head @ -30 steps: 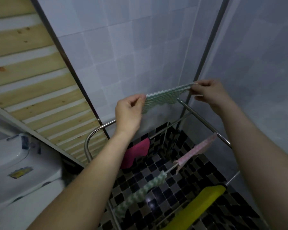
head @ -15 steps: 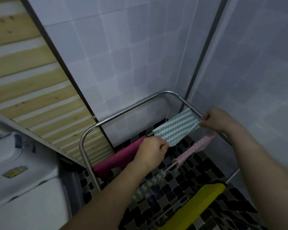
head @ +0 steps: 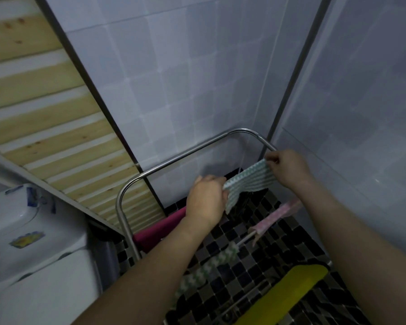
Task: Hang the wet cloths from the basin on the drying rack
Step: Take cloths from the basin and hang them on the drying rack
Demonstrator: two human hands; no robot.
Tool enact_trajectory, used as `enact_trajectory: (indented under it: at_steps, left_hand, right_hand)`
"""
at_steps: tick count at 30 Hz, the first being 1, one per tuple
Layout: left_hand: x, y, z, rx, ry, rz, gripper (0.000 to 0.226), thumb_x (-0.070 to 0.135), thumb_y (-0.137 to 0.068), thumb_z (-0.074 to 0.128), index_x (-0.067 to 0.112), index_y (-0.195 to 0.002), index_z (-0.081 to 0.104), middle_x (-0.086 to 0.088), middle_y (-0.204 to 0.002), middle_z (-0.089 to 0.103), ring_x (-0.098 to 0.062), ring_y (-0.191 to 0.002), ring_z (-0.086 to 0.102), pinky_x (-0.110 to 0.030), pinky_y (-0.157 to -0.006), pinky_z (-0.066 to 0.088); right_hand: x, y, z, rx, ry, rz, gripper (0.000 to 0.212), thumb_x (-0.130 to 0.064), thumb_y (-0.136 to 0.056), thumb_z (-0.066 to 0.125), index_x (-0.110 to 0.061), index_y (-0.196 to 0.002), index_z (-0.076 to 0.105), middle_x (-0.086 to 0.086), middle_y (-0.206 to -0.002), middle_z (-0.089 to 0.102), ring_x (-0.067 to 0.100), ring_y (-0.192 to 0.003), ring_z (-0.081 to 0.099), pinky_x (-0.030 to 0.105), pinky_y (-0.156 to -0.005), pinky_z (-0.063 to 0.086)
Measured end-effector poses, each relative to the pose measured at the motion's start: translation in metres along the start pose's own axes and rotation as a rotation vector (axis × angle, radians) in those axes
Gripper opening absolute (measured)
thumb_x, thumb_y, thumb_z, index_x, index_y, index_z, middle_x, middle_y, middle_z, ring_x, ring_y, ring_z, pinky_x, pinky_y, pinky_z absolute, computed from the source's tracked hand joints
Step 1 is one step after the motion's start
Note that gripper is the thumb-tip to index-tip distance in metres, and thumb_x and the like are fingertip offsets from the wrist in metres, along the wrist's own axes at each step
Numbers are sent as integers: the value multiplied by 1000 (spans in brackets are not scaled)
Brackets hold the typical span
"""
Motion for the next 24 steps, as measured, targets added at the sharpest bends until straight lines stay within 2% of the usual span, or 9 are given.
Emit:
enact_trajectory:
  at_steps: [4,9,12,13,16,18,20,24]
  left_hand:
    - [-4,-2,-1,14,-16,-37,22,25,-96,50,15,-100,70,-6,-98,68,-23,-95,54,-27,-78,37]
    - [-6,-6,-5,33,-14,-54,20,15,-94,52,12,-90,72,-8,-89,67,-25,-92,54,-28,-75,38]
    - [-6,-5,-6,43,-6,-51,19,19,-94,53,12,-92,71,-7,-94,67,-25,-95,53,-31,-78,43]
    - [-4,-5,-6,51,-2,-48,19,21,-94,54,12,-94,71,-7,-96,67,-25,-96,53,-31,-81,42]
    - [-2,-4,-9,56,-17,-36,20,26,-93,57,12,-99,68,-8,-100,65,-26,-98,53,-30,-84,39]
    - [-1,-5,-8,31,-47,-30,22,28,-94,55,14,-103,69,-7,-102,65,-25,-97,53,-28,-87,36]
    - [-3,-7,-7,17,-50,-33,23,28,-96,53,16,-104,70,-6,-102,66,-23,-97,54,-27,-87,34]
    - [-4,-9,-4,18,-46,-44,22,25,-96,50,16,-102,70,-7,-101,68,-24,-95,54,-26,-74,31]
  right_hand:
    - [-5,-4,8,7,47,-62,22,-14,-90,59,-11,-106,73,14,-112,70,34,-104,64,37,-88,50]
    - [-28,-16,11,-103,113,-304,13,-1,-85,62,0,-90,74,22,-93,69,36,-91,65,33,-75,45]
    - [-35,-21,9,-88,166,-343,14,5,-84,57,5,-85,71,21,-84,56,40,-90,61,32,-70,38]
    - [-34,-23,9,-54,172,-336,17,5,-83,56,4,-88,72,21,-87,54,41,-93,59,33,-71,38]
    - [-23,-23,9,-36,189,-285,35,6,-82,53,-4,-112,70,24,-112,57,40,-106,55,33,-87,42]
    - [-23,-17,10,-76,238,-376,32,4,-78,58,-5,-105,73,22,-109,61,39,-103,58,34,-87,45]
    - [-26,-10,12,-95,295,-481,22,4,-72,65,-3,-90,75,21,-96,66,39,-91,63,38,-79,51]
    - [-17,-14,15,-66,337,-447,19,4,-71,67,-5,-86,75,17,-90,67,37,-88,63,41,-75,52]
Point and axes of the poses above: each hand's wrist, its own y-axis away from the middle knuckle, its own z-axis out of the palm, x = y × z, the point moved 7 cm from there along -y, towards the middle knuckle
